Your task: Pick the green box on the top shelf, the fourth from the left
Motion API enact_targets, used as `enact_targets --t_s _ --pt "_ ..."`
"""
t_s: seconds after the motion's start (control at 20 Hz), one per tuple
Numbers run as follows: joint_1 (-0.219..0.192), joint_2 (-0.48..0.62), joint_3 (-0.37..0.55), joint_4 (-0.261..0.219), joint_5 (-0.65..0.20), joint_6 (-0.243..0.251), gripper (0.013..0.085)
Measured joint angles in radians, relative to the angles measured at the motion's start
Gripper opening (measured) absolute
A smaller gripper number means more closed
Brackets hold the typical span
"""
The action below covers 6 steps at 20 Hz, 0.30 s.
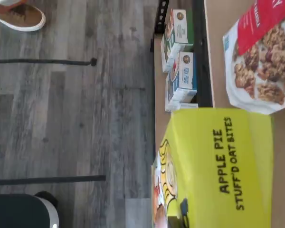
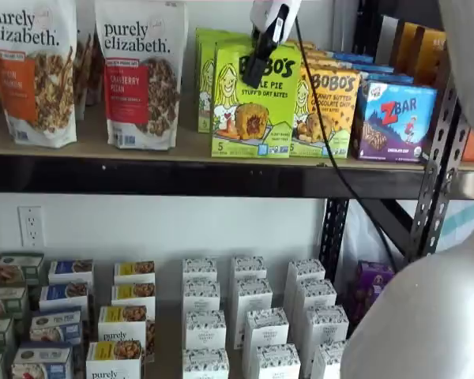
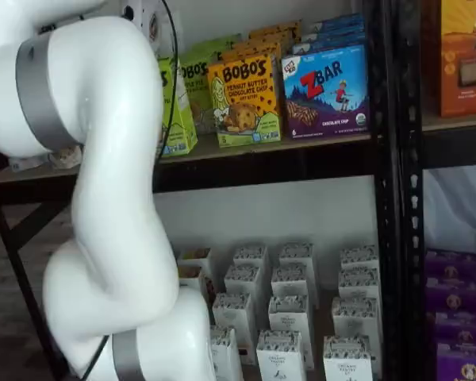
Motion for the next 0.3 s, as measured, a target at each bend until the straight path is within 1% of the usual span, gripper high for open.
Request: enact_targets --t_s 0.3 --pt "-0.018 -0.047 0.05 0.013 0.0 -0.016 0.025"
